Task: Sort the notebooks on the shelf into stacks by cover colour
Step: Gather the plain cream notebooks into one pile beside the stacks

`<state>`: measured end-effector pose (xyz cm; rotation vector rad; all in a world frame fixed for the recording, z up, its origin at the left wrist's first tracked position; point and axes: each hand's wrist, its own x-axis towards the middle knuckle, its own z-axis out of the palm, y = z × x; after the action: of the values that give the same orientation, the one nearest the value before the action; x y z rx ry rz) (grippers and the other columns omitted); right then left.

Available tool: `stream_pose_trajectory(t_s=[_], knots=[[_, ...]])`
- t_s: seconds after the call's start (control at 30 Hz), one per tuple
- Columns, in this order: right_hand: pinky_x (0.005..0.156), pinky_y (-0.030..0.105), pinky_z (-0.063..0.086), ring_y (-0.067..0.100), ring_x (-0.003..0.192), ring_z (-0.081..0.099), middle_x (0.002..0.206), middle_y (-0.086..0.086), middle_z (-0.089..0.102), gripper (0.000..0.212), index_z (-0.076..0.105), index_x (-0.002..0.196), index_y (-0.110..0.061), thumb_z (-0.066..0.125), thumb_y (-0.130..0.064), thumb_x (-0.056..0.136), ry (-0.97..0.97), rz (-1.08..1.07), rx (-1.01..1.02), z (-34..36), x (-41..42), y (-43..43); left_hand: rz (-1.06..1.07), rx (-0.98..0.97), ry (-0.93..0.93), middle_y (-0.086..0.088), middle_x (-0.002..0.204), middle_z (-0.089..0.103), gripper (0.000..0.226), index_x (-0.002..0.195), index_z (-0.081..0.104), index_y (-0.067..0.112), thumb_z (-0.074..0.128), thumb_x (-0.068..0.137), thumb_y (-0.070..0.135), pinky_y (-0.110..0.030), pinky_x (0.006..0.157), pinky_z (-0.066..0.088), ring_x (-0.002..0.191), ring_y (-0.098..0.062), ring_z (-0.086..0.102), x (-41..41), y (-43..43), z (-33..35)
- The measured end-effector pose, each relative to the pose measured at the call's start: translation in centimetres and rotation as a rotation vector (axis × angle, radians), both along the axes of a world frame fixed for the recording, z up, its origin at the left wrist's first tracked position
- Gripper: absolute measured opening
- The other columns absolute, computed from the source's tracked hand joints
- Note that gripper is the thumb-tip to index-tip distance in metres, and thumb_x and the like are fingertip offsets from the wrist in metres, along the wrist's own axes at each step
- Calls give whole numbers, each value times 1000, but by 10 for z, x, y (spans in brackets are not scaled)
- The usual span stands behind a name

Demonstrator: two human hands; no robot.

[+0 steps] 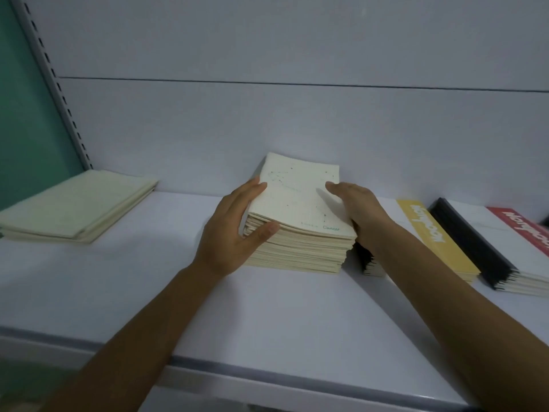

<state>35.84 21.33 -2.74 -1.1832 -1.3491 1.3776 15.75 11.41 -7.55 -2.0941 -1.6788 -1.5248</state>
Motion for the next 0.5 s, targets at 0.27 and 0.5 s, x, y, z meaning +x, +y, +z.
stream_pose_trajectory(t_s=[0.27,0.5], knots=[[96,45,49,30,104,64,119,9,64,50,54,126,-7,72,-26,83,105,85,-91,5,13,-5,87,-113,52,19,145,38,76,139,42,34,52,74,72,-27,104,34,131,-1,35,5,-14,12],[96,37,44,25,97,57,100,5,60,59,53,127,-7,74,-33,79,77,46,-27,17,17,-3,103,-153,2,19,149,32,89,143,29,40,54,67,79,-36,108,36,135,-4,33,10,-30,19]])
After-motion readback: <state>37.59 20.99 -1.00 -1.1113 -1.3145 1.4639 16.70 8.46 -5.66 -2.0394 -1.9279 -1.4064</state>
